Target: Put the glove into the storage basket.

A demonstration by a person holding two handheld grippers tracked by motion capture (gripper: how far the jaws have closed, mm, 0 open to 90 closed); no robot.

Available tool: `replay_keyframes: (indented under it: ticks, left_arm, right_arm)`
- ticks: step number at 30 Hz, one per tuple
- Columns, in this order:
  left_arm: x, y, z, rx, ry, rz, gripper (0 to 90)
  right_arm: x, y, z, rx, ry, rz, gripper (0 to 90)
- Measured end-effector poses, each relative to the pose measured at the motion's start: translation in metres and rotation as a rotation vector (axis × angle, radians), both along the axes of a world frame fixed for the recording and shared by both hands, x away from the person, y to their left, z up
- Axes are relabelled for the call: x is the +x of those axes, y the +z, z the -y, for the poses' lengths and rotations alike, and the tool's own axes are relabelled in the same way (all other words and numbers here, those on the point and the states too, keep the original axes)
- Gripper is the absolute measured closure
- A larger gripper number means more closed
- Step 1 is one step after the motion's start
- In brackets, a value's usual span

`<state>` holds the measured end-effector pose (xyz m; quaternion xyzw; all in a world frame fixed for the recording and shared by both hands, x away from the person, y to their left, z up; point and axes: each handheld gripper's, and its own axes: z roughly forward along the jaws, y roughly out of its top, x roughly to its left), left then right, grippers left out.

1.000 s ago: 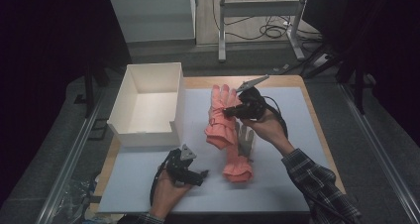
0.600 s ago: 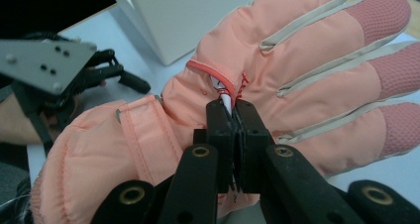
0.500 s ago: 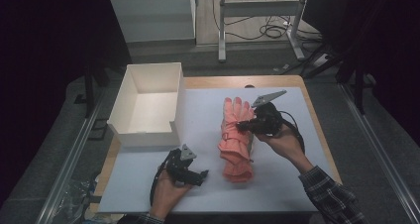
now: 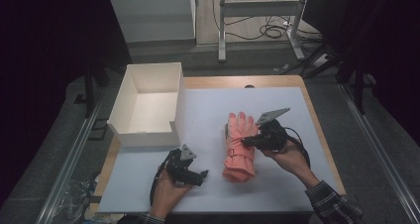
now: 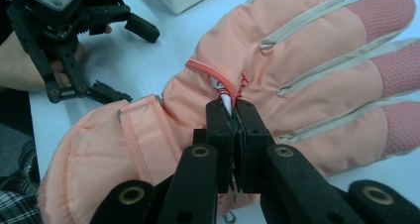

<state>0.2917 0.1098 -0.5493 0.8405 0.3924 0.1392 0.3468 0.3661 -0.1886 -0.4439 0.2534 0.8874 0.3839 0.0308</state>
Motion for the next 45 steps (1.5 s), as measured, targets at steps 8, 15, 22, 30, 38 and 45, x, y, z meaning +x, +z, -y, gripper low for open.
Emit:
replay_keyframes:
  ticks: [8,15,22,30,38,45]
  left_arm:
    - [0.0,0.0,0.0,0.0,0.0,0.0,1.2]
    - [0.0,0.0,0.0,0.002,-0.002,-0.001,1.2]
    - [0.0,0.0,0.0,0.0,0.0,0.0,1.2]
    - [0.0,0.0,0.0,0.002,-0.002,-0.001,1.2]
    - [0.0,0.0,0.0,0.0,0.0,0.0,1.3]
    - [0.0,0.0,0.0,0.001,-0.001,-0.003,1.2]
  right_arm:
    - [0.001,-0.017,-0.004,-0.023,0.012,0.024,81.3]
    - [0.003,-0.027,-0.005,-0.023,0.008,0.025,79.6]
    - [0.001,-0.019,-0.002,-0.004,-0.006,0.039,65.7]
    - [-0.005,-0.004,0.01,0.018,-0.034,0.086,61.3]
    - [-0.016,-0.009,0.037,0.032,-0.079,0.087,69.5]
    - [-0.026,-0.036,0.051,0.028,-0.087,0.065,82.4]
